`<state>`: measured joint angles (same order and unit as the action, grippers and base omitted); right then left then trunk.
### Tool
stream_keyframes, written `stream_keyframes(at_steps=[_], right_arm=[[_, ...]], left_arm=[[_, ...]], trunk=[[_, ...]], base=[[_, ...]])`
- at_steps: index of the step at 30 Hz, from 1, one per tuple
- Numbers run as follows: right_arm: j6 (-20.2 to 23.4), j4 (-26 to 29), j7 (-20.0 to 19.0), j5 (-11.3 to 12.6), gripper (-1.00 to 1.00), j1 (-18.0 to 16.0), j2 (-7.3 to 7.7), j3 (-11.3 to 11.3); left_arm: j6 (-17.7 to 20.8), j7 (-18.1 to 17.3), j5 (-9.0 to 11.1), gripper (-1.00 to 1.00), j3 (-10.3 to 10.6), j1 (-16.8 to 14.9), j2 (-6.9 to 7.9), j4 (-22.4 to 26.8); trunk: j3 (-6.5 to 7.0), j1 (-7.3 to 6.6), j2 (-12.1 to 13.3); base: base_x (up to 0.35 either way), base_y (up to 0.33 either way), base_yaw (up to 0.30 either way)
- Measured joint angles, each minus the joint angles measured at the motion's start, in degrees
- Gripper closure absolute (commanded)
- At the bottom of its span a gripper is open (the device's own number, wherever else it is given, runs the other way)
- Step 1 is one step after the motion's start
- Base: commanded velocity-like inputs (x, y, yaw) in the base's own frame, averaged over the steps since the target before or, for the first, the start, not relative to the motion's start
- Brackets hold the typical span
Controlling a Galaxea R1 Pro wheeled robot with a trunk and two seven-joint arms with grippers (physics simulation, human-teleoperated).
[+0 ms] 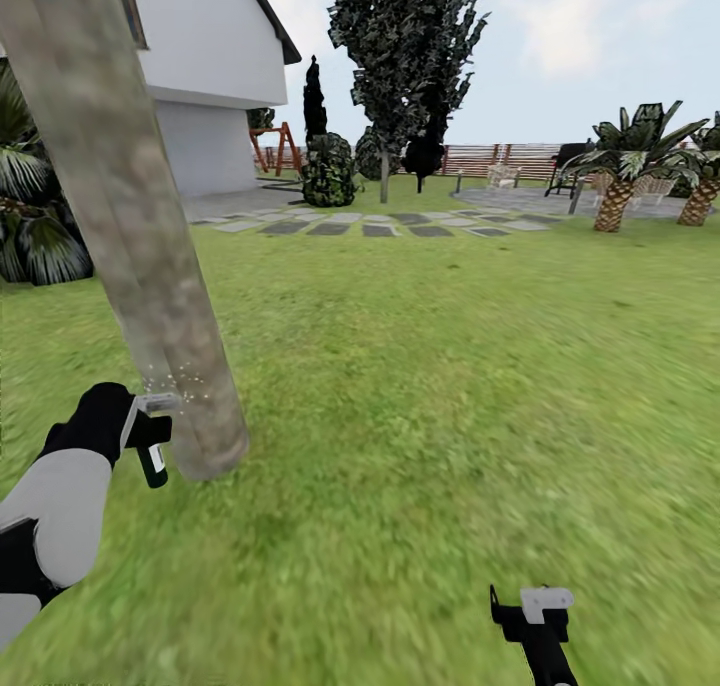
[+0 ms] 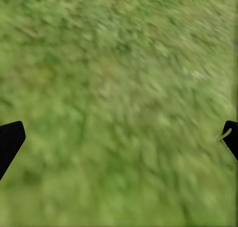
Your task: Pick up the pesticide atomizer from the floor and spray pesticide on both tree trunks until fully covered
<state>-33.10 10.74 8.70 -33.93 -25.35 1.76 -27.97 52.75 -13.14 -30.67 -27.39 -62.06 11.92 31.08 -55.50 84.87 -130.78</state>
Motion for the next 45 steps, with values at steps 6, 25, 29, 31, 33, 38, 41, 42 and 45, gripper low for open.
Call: stream_keyframes(at_steps=[6,25,29,31,33,38,41,42,45], right_arm=[[0.01,-0.07,0.0,0.0,-1.0,-0.01,-0.05,0.0],[-0.04,0.01,0.0,0.0,-1.0,0.01,0.0,0.0],[-0.03,0.01,0.0,0.0,-1.0,0.01,0.0,0.0],[-0.04,0.01,0.0,0.0,-1.0,0.01,0.0,0.0],[-0.04,0.01,0.0,0.0,-1.0,0.01,0.0,0.0],[-0.03,0.01,0.0,0.0,-1.0,0.01,0.0,0.0],[-0.04,0.01,0.0,0.0,-1.0,0.01,0.0,0.0],[-0.04,0.01,0.0,0.0,-1.0,0.01,0.0,0.0],[-0.04,0.01,0.0,0.0,-1.0,0.01,0.0,0.0]], left_arm=[[-0.04,-0.01,-0.08,1.0,0.01,0.15,0.01,-0.01],[-0.1,0.09,-0.1,1.0,0.0,0.16,-0.02,-0.03],[-0.1,0.1,-0.09,1.0,0.0,0.16,-0.01,-0.04],[-0.1,0.1,-0.1,1.0,0.03,0.28,-0.01,-0.03],[-0.1,0.1,-0.11,1.0,0.07,0.31,0.05,-0.03],[-0.1,0.1,-0.09,1.0,0.17,0.33,0.08,-0.02],[-0.1,0.1,-0.09,1.0,0.18,0.33,0.08,-0.01],[-0.1,0.1,-0.09,1.0,0.18,0.33,0.08,0.0],[-0.1,0.13,-0.1,1.0,0.18,0.29,0.08,-0.01]], trunk=[[0.0,0.0,0.0],[0.0,-0.01,0.0],[0.0,-0.01,0.0],[0.0,-0.01,0.0],[0.0,-0.01,0.0],[0.0,-0.01,0.0],[0.0,-0.01,0.0],[0.0,-0.01,0.0],[0.0,-0.01,0.0]], base=[[0.0,-0.276,0.206],[0.092,-0.276,0.074],[0.117,-0.276,0.0],[0.118,-0.276,0.0],[0.118,-0.276,0.0],[0.118,-0.276,0.0],[0.118,-0.276,0.0],[0.118,-0.276,0.0],[0.118,-0.276,0.001]])
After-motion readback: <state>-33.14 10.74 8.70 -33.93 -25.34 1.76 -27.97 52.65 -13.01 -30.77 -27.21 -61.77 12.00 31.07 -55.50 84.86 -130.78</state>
